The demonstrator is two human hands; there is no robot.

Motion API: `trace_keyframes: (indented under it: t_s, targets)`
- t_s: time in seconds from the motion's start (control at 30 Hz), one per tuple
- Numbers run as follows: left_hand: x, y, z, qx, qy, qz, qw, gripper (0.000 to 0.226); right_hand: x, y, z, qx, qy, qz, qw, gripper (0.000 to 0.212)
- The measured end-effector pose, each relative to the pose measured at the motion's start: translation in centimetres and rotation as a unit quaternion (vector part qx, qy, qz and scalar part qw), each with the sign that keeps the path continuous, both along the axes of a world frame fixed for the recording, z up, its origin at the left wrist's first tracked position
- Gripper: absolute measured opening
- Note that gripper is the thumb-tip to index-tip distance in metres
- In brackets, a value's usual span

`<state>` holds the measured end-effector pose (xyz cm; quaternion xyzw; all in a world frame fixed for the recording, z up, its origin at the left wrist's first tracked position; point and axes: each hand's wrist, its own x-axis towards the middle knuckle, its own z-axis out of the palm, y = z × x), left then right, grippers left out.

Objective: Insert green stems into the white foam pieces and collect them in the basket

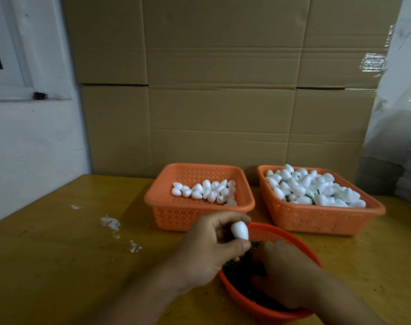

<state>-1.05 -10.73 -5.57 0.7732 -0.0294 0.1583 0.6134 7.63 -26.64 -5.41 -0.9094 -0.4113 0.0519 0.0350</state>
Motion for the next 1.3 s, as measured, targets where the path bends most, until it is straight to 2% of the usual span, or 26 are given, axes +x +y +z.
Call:
trace_keyframes:
  t_s: [0.1,0.27,0.33,0.43,0.53,0.67,0.8,0.9,1.1,1.3]
  targets:
    - [-0.1,-0.2,-0.2,0.111,-0.063,0.057,0.990,0.028,0.1,0.0,-0.1,0.012,0.004,-0.008,1.000,0.018]
    - [-0.3,-0.3,0.1,0.217,-0.166,0.053,0.960,0.023,0.1,-0.1,0.0,0.028,0.001,-0.008,1.000,0.017]
    - [-0.5,-0.6,0.2,0.233,-0.174,0.045,0.956,0.015,0.0,-0.2,0.0,0.032,-0.001,-0.005,0.999,0.017]
    - [-0.7,-0.9,0.2,0.234,-0.128,0.030,0.963,0.019,0.0,-0.3,0.0,0.028,-0.005,0.001,1.000,0.013]
    - [-0.9,-0.8,0.5,0.177,-0.066,-0.010,0.982,0.019,-0.2,-0.1,-0.1,0.014,-0.006,0.014,1.000,0.011]
    - [-0.7,-0.7,0.6,0.070,-0.011,-0.024,0.997,0.006,-0.2,0.0,-0.2,0.022,-0.021,0.016,0.999,0.007]
    - [-0.5,-0.6,0.5,0.043,-0.019,0.015,0.999,0.024,0.0,-0.4,0.0,0.050,-0.011,-0.002,0.999,0.006]
    - [-0.4,-0.6,0.5,-0.012,-0.034,0.027,0.999,0.027,0.2,-0.8,0.2,0.083,-0.010,-0.015,0.996,0.004]
    - [0.0,-0.5,0.7,-0.214,-0.016,-0.005,0.977,0.034,0.0,-1.2,0.5,0.188,-0.016,-0.043,0.981,0.014]
    - [0.1,-0.3,0.9,-0.326,0.012,-0.023,0.945,0.038,-0.1,-1.4,0.6,0.309,0.021,-0.047,0.950,0.008]
